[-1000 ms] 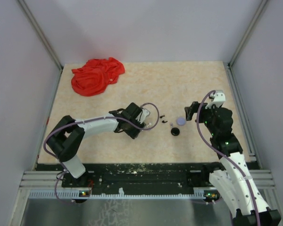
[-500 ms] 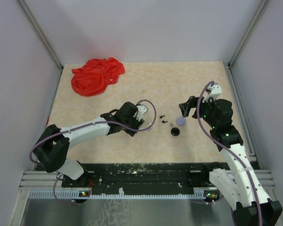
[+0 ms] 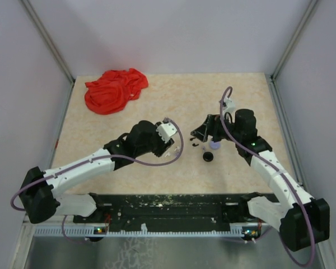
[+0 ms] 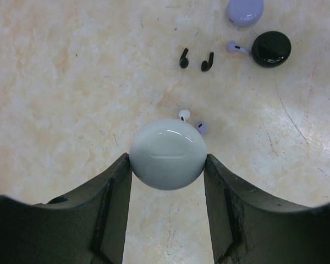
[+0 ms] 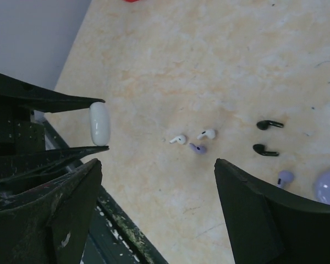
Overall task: Insert the wireless bluetooth earbuds into the charging case
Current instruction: Pick up the charging case at the center of the board.
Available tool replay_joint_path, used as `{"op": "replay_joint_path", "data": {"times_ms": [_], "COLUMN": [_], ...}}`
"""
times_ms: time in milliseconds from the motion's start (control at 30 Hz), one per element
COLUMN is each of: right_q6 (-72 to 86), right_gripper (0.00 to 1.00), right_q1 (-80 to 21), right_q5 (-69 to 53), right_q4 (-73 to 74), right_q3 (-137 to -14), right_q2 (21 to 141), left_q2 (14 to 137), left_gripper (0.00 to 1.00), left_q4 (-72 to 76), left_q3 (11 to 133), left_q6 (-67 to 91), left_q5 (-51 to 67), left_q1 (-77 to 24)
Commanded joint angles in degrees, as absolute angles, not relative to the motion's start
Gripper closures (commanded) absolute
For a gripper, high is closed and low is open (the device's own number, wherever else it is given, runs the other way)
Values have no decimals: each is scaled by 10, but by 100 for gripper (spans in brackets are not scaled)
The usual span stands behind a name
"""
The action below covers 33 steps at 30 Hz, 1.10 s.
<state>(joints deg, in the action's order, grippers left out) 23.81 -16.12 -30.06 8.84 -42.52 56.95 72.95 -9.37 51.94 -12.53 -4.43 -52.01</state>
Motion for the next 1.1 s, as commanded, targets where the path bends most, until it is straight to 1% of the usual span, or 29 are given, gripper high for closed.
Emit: {"op": "replay_joint_path", "data": {"times_ms": [0, 167, 400, 533, 800, 1067], "right_q6": [293, 322, 337, 339, 330, 327], "right_gripper": [17, 18, 22, 29, 46, 59], "right_q1": [-189, -221, -259, -272, -279, -289], "right_q5": [-369, -380, -393, -407, -418, -430], "right_q4": [-1, -45, -82, -96, -94, -93], "right_q3": [-452, -452, -454, -462, -472, -474], "right_q2": [592, 611, 638, 659, 676, 686], "left_q2": [710, 701, 697, 696, 700, 699], "left_gripper": [51, 51, 50, 51, 50, 51], "left_q4": [-46, -29, -18, -14, -10, -3], "left_q3": [517, 519, 525, 527, 530, 528], "left_q6": [-195, -217, -217, -216, -212, -212], "left_q5": [-28, 7, 37, 50, 60, 64], "left_q1": [-532, -536, -539, -541, -544, -543]}}
